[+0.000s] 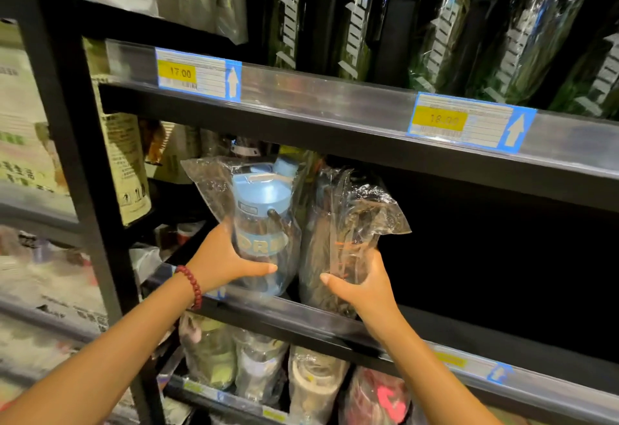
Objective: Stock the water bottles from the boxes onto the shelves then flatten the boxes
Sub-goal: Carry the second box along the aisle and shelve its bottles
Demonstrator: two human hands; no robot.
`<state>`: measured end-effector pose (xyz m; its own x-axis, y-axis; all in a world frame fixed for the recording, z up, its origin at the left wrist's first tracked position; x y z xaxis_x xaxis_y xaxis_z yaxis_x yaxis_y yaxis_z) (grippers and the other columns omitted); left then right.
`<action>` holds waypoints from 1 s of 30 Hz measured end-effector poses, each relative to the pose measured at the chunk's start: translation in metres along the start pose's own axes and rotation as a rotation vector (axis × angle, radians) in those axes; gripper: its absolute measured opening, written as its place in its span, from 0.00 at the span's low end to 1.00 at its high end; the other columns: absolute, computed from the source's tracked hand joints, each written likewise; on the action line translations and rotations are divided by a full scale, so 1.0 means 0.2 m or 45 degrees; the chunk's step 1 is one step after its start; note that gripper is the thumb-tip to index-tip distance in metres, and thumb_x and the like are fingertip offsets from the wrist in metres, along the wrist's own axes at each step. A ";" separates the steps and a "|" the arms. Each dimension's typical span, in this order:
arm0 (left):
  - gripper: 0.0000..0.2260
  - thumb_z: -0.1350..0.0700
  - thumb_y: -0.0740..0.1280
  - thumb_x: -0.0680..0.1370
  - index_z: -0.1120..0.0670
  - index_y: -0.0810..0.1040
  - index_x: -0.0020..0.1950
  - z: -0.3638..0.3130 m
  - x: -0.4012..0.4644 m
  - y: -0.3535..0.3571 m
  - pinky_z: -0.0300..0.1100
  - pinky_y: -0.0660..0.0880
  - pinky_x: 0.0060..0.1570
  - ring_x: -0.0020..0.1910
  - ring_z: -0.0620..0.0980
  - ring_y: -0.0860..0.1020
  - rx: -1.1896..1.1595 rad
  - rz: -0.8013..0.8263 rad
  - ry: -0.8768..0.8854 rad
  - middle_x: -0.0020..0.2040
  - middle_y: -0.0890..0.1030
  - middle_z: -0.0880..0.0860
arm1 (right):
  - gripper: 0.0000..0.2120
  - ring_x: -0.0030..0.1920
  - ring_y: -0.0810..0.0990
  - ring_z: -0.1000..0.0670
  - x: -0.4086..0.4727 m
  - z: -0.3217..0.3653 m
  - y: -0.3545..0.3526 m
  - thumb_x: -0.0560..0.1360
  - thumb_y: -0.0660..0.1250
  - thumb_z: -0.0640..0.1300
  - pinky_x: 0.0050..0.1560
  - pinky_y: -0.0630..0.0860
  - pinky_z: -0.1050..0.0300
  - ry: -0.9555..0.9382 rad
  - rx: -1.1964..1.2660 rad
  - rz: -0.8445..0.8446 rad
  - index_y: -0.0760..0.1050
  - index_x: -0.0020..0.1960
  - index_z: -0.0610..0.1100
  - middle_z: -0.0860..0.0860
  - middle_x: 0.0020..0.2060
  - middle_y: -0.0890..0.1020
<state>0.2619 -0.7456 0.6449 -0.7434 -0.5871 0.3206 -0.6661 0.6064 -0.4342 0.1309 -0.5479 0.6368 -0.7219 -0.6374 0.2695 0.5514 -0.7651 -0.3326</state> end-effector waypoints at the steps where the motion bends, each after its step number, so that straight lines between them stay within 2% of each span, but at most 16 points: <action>1: 0.40 0.45 0.81 0.52 0.52 0.73 0.62 0.00 0.00 -0.02 0.35 0.74 0.52 0.51 0.36 0.77 0.005 -0.006 0.007 0.52 0.79 0.42 | 0.26 0.53 0.75 0.59 0.01 0.00 0.03 0.68 0.76 0.42 0.44 0.69 0.75 -0.015 0.001 -0.004 0.65 0.58 0.51 0.62 0.50 0.72; 5: 0.36 0.57 0.82 0.58 0.51 0.71 0.62 0.03 0.02 -0.09 0.36 0.72 0.53 0.50 0.35 0.76 0.029 -0.017 0.026 0.50 0.77 0.40 | 0.26 0.49 0.72 0.67 0.02 0.03 0.13 0.68 0.76 0.44 0.43 0.68 0.78 -0.059 -0.042 -0.042 0.64 0.56 0.53 0.63 0.50 0.71; 8: 0.35 0.59 0.81 0.59 0.49 0.69 0.60 0.04 0.04 -0.16 0.35 0.71 0.53 0.48 0.33 0.74 0.063 -0.014 0.044 0.49 0.76 0.38 | 0.26 0.50 0.74 0.63 0.04 0.04 0.19 0.67 0.77 0.45 0.44 0.69 0.76 -0.068 -0.059 -0.072 0.65 0.57 0.53 0.58 0.51 0.74; 10: 0.37 0.55 0.82 0.56 0.49 0.68 0.61 0.07 0.05 -0.21 0.39 0.72 0.56 0.49 0.36 0.75 0.042 0.016 0.021 0.50 0.75 0.38 | 0.26 0.51 0.75 0.60 0.05 0.04 0.23 0.67 0.77 0.46 0.45 0.70 0.75 -0.069 -0.061 -0.093 0.65 0.56 0.53 0.56 0.52 0.75; 13: 0.48 0.35 0.79 0.44 0.47 0.69 0.61 0.10 0.07 -0.28 0.36 0.71 0.53 0.51 0.35 0.75 0.022 0.054 -0.027 0.52 0.76 0.38 | 0.25 0.49 0.74 0.68 0.04 0.06 0.30 0.67 0.77 0.46 0.44 0.69 0.77 -0.096 -0.058 -0.115 0.64 0.53 0.57 0.61 0.50 0.73; 16: 0.49 0.38 0.79 0.43 0.49 0.71 0.61 0.14 0.09 -0.32 0.38 0.72 0.55 0.52 0.36 0.76 -0.024 0.066 -0.059 0.53 0.79 0.41 | 0.24 0.47 0.72 0.74 0.05 0.08 0.36 0.67 0.76 0.44 0.43 0.68 0.78 -0.114 -0.013 -0.122 0.65 0.55 0.53 0.62 0.49 0.73; 20: 0.40 0.50 0.83 0.52 0.53 0.73 0.62 0.19 0.12 -0.32 0.45 0.74 0.60 0.52 0.39 0.77 -0.071 0.087 -0.107 0.52 0.80 0.44 | 0.26 0.48 0.73 0.72 0.06 0.08 0.44 0.67 0.76 0.43 0.45 0.69 0.77 -0.101 0.059 -0.134 0.65 0.58 0.51 0.62 0.51 0.74; 21: 0.39 0.49 0.83 0.52 0.52 0.74 0.61 0.20 0.12 -0.32 0.46 0.74 0.60 0.52 0.39 0.78 -0.071 0.099 -0.119 0.52 0.80 0.44 | 0.26 0.49 0.74 0.71 0.07 0.08 0.45 0.67 0.76 0.43 0.46 0.70 0.76 -0.093 0.070 -0.144 0.66 0.59 0.50 0.62 0.51 0.74; 23: 0.45 0.37 0.80 0.44 0.50 0.75 0.59 0.20 0.12 -0.31 0.47 0.75 0.59 0.53 0.43 0.79 -0.100 0.112 -0.149 0.52 0.81 0.46 | 0.26 0.51 0.76 0.65 0.07 0.08 0.46 0.67 0.76 0.43 0.49 0.71 0.68 -0.054 0.102 -0.166 0.67 0.60 0.48 0.59 0.51 0.76; 24: 0.48 0.35 0.79 0.42 0.50 0.74 0.59 0.21 0.11 -0.30 0.48 0.75 0.59 0.55 0.45 0.79 -0.132 0.110 -0.163 0.54 0.81 0.47 | 0.26 0.52 0.77 0.62 0.07 0.07 0.46 0.67 0.76 0.43 0.51 0.73 0.64 -0.028 0.120 -0.167 0.67 0.60 0.47 0.57 0.52 0.77; 27: 0.47 0.41 0.78 0.47 0.49 0.69 0.63 0.24 0.07 -0.27 0.52 0.72 0.63 0.59 0.48 0.76 -0.230 0.062 -0.198 0.58 0.77 0.47 | 0.26 0.55 0.77 0.56 0.05 0.08 0.47 0.69 0.75 0.45 0.57 0.74 0.59 -0.004 0.105 -0.166 0.67 0.62 0.47 0.53 0.55 0.77; 30: 0.50 0.41 0.79 0.50 0.50 0.65 0.68 0.25 0.04 -0.24 0.50 0.70 0.64 0.62 0.48 0.73 -0.164 0.006 -0.168 0.62 0.74 0.48 | 0.31 0.57 0.73 0.56 0.02 0.08 0.49 0.66 0.77 0.48 0.56 0.70 0.65 -0.058 0.001 -0.213 0.63 0.61 0.48 0.54 0.57 0.73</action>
<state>0.2914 -0.8061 0.6265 -0.7377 -0.6442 0.2019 -0.6712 0.6679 -0.3215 0.1878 -0.6274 0.6198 -0.7841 -0.5044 0.3617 0.4254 -0.8610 -0.2787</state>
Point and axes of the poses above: each hand's wrist, its own x-axis towards the middle knuckle, its own y-axis out of the palm, z = x × y, the point moved 2 cm from there along x, towards the middle knuckle
